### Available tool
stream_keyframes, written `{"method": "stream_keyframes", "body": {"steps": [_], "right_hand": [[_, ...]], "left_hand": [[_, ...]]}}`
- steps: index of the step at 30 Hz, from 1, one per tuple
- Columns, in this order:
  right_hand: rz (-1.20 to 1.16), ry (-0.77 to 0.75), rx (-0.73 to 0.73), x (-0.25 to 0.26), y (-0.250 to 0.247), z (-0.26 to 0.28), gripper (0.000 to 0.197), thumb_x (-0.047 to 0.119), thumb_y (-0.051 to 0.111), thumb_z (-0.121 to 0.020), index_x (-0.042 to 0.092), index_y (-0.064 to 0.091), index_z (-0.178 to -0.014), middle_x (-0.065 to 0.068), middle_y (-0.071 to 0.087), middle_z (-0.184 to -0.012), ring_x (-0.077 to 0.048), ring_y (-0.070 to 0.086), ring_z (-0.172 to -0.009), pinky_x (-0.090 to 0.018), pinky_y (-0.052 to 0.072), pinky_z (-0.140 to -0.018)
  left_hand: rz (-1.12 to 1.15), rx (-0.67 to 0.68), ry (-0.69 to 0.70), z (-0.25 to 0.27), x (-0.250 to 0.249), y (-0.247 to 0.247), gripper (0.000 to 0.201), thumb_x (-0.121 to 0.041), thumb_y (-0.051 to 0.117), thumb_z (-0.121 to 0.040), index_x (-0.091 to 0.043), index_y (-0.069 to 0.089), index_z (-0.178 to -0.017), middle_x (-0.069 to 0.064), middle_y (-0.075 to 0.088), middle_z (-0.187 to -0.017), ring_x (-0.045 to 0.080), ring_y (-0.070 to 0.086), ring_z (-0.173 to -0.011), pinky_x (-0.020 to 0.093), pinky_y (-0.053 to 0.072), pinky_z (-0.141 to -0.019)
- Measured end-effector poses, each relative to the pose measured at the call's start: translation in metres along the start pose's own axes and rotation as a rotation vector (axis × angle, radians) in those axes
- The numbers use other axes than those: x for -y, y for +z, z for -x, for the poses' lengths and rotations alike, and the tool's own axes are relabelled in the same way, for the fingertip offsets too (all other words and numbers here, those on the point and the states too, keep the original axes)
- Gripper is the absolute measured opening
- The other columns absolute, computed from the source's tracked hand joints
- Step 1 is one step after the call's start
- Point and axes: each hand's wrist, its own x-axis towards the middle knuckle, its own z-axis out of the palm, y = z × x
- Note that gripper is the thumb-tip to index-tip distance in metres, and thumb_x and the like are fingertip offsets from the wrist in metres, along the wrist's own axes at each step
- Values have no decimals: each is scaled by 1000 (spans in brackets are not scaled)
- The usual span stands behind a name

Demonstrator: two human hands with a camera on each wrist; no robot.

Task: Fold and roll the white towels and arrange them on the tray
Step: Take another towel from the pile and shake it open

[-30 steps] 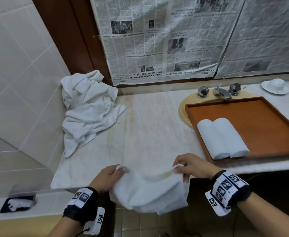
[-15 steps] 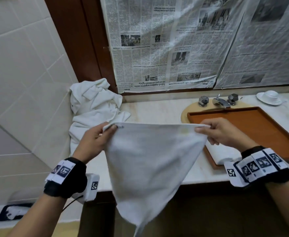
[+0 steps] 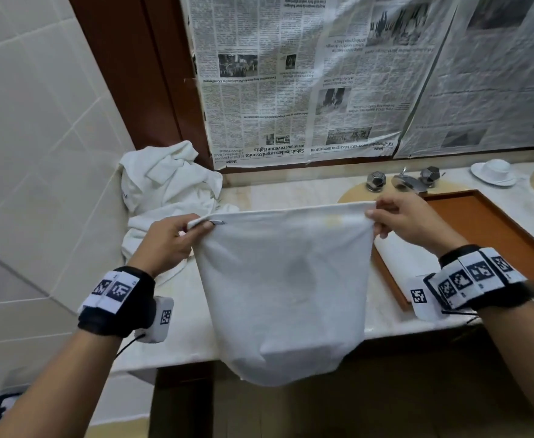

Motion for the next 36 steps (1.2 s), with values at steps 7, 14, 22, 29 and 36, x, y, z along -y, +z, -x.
{"method": "stream_keyframes", "body": {"steps": [7, 14, 22, 29, 36], "right_hand": [[-217, 174, -30, -15, 22, -57, 14, 18, 53, -103, 5, 50, -100, -18, 54, -65, -39, 72, -67, -33, 56, -45], [-290, 273, -105, -65, 45, -161, 11, 18, 56, -101, 14, 52, -92, -21, 62, -72, -40, 72, -66, -41, 61, -58], [-296, 452, -38, -140, 74, -286, 15, 14, 63, -97, 12, 54, -85, -24, 62, -79, -42, 72, -67, -58, 60, -72], [-270, 558, -31, -174, 101, -358, 18, 14, 63, -95, 14, 53, -80, -13, 64, -86, -39, 74, -78, -49, 59, -85], [-242, 643, -167, -188, 115, -376, 9, 16, 63, -94, 15, 60, -86, -12, 67, -110, -31, 75, -72, -36, 60, -81]], "left_hand": [[311, 139, -272, -59, 12, 16, 17, -26, 70, -93, -9, 71, -88, 7, 61, -73, 26, 73, -72, 21, 53, -50], [340, 59, -372, -156, 45, 65, 10, -18, 69, -93, -9, 71, -90, 12, 66, -78, 29, 71, -70, 38, 63, -67], [118, 74, -497, -280, 106, 141, 21, -26, 68, -93, -10, 70, -80, 14, 73, -72, 32, 74, -72, 39, 62, -65], [7, 46, -607, -341, 153, 180, 23, -32, 61, -94, -16, 68, -79, 4, 72, -60, 25, 74, -64, 47, 63, -65], [-164, 10, -505, -357, 170, 196, 17, -30, 57, -94, -25, 68, -82, -6, 70, -62, 9, 67, -71, 21, 44, -60]]}}
